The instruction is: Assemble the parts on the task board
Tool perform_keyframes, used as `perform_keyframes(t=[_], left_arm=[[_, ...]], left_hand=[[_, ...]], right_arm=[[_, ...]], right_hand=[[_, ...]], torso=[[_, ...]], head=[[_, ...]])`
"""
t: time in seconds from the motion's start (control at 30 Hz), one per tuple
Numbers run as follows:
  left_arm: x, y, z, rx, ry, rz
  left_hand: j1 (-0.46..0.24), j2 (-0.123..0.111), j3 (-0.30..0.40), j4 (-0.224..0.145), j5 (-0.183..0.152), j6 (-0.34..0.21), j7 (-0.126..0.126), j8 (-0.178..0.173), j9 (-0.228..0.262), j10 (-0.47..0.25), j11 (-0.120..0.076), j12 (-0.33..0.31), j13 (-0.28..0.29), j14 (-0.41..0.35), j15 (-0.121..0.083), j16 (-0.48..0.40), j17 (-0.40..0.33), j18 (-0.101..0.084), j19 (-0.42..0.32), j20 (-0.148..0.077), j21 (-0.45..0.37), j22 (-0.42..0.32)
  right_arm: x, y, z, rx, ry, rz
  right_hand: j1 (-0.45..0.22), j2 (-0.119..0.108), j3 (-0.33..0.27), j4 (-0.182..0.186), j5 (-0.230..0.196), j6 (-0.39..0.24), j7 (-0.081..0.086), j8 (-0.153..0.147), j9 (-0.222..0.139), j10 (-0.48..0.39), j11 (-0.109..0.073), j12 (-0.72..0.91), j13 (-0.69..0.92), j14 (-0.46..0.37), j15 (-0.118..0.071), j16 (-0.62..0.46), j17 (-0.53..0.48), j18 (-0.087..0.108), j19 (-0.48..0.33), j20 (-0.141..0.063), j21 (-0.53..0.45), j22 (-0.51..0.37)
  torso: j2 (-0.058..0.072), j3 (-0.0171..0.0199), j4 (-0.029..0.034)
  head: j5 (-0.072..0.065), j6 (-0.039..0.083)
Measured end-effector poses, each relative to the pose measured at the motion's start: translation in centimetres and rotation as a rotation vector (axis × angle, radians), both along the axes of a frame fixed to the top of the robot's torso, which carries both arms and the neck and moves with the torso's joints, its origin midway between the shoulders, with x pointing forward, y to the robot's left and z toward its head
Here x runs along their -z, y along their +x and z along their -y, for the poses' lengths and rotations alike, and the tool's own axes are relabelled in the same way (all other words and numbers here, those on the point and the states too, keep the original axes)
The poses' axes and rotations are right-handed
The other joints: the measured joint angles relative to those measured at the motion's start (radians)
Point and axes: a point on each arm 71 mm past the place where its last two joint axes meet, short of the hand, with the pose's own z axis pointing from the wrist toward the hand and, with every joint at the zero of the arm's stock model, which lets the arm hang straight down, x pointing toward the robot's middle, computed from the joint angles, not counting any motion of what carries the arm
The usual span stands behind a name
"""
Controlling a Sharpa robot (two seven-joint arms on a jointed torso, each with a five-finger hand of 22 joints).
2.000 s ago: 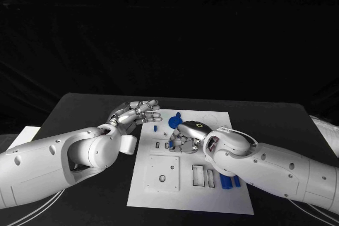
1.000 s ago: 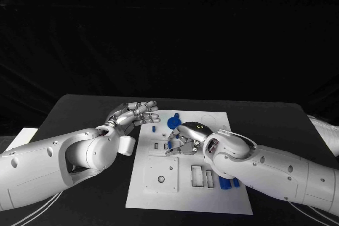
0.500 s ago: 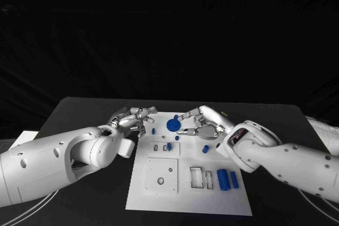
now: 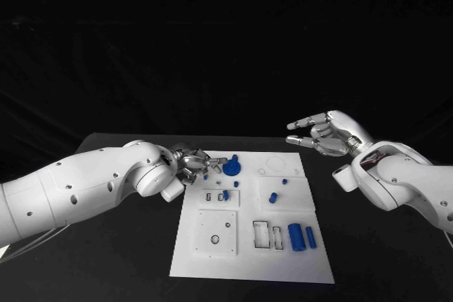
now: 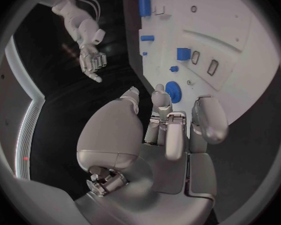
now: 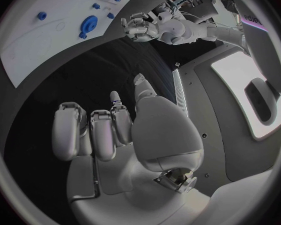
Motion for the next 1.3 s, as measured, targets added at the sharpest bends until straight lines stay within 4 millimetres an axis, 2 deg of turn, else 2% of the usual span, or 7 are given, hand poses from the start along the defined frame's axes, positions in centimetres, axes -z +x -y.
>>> perform_keyframes(t=[0.13,0.27,0.37,0.53,0.67,0.73,1.3], left_arm=[[0.1,0.6,1.3,0.075,0.196,-0.032],[0.3,1.0,2.1,0.116,0.341,-0.057],[0.2,1.2,2.7,0.133,0.403,-0.060],[0.1,1.5,3.3,0.149,0.459,-0.060],[0.1,1.6,3.8,0.168,0.488,-0.061],[0.1,1.6,4.1,0.181,0.501,-0.062],[0.6,1.2,5.7,0.269,0.557,-0.086]], left_hand=[[-0.050,0.015,-0.053,0.001,-0.058,0.002,-0.017,0.081,0.054,0.010,-0.009,0.042,0.036,0.002,-0.009,0.007,0.000,0.000,0.014,-0.007,0.021,0.038],[-0.080,0.008,-0.117,0.002,-0.063,-0.014,-0.032,0.159,0.116,0.025,-0.024,0.074,0.066,0.002,-0.020,0.007,0.000,-0.015,0.027,-0.020,0.043,0.073],[-0.089,0.017,-0.162,0.002,-0.063,-0.034,-0.047,0.219,0.170,0.034,-0.034,0.096,0.087,0.001,-0.033,0.007,0.000,-0.015,0.028,-0.021,0.059,0.100],[-0.084,0.025,-0.207,0.002,-0.063,-0.063,-0.052,0.281,0.229,0.044,-0.043,0.122,0.113,0.002,-0.034,0.007,0.000,-0.015,0.028,-0.029,0.081,0.138],[-0.077,0.032,-0.225,0.002,-0.063,-0.077,-0.055,0.305,0.256,0.047,-0.047,0.130,0.124,0.002,-0.034,0.007,0.000,-0.015,0.028,-0.029,0.089,0.157],[-0.072,0.037,-0.233,0.002,-0.063,-0.084,-0.055,0.317,0.268,0.051,-0.050,0.135,0.130,0.002,-0.034,0.007,0.000,-0.031,0.028,-0.029,0.095,0.166],[-0.037,0.072,-0.238,0.002,-0.063,-0.098,-0.055,0.339,0.301,0.063,-0.048,0.153,0.147,0.005,-0.037,0.007,0.000,-0.031,0.032,-0.032,0.108,0.189]], right_arm=[[0.1,0.3,0.8,0.026,0.026,-0.025],[0.2,0.6,1.3,0.045,0.037,-0.041],[0.4,0.7,1.6,0.060,0.040,-0.053],[0.5,0.9,1.8,0.077,0.041,-0.067],[0.6,1.0,1.9,0.085,0.039,-0.075],[0.7,1.1,1.9,0.089,0.038,-0.079],[1.0,1.5,2.0,0.109,0.030,-0.095]], right_hand=[[0.004,0.004,0.000,0.000,0.006,0.000,0.000,0.000,0.000,-0.002,-0.002,-0.003,0.000,0.000,0.000,-0.004,0.000,0.000,0.000,0.000,-0.005,-0.006],[0.006,0.006,-0.004,-0.004,0.039,0.000,0.000,0.000,0.000,-0.004,-0.003,-0.008,0.001,0.000,0.000,-0.005,0.000,0.000,0.000,0.000,-0.007,-0.011],[0.007,0.007,-0.004,-0.004,0.051,0.000,0.000,0.000,0.000,-0.005,-0.002,-0.009,0.001,0.000,0.000,-0.009,0.000,0.000,0.000,0.000,-0.007,-0.011],[0.008,0.008,-0.007,-0.007,0.064,0.000,0.000,0.000,0.000,-0.005,-0.002,-0.009,0.001,0.000,0.000,-0.009,0.000,0.000,0.000,0.000,-0.011,-0.012],[0.008,0.008,-0.007,-0.007,0.070,0.000,0.000,0.000,0.000,-0.005,-0.002,-0.009,0.001,0.000,0.000,-0.009,0.000,0.000,0.000,0.000,-0.011,-0.012],[0.008,0.008,-0.007,-0.007,0.070,0.000,0.000,0.000,0.000,-0.005,-0.002,-0.009,0.001,0.000,0.000,-0.009,0.000,0.000,0.000,0.000,-0.011,-0.012],[0.008,0.008,-0.010,-0.009,0.093,0.000,0.000,0.000,0.000,-0.005,-0.002,-0.007,0.001,0.000,0.000,-0.009,0.000,0.000,0.000,0.000,-0.011,-0.014]], torso=[[-0.004,0.0055,-0.0023],[-0.005,0.0087,-0.0053],[-0.005,0.0095,-0.0063],[-0.005,0.0097,-0.0058],[-0.005,0.0095,-0.0049],[-0.005,0.0090,-0.0041],[-0.005,0.0076,-0.0035]], head=[[0.006,-0.004],[0.010,-0.007],[0.012,-0.010],[0.011,-0.014],[0.010,-0.019],[0.009,-0.021],[0.015,-0.037]])
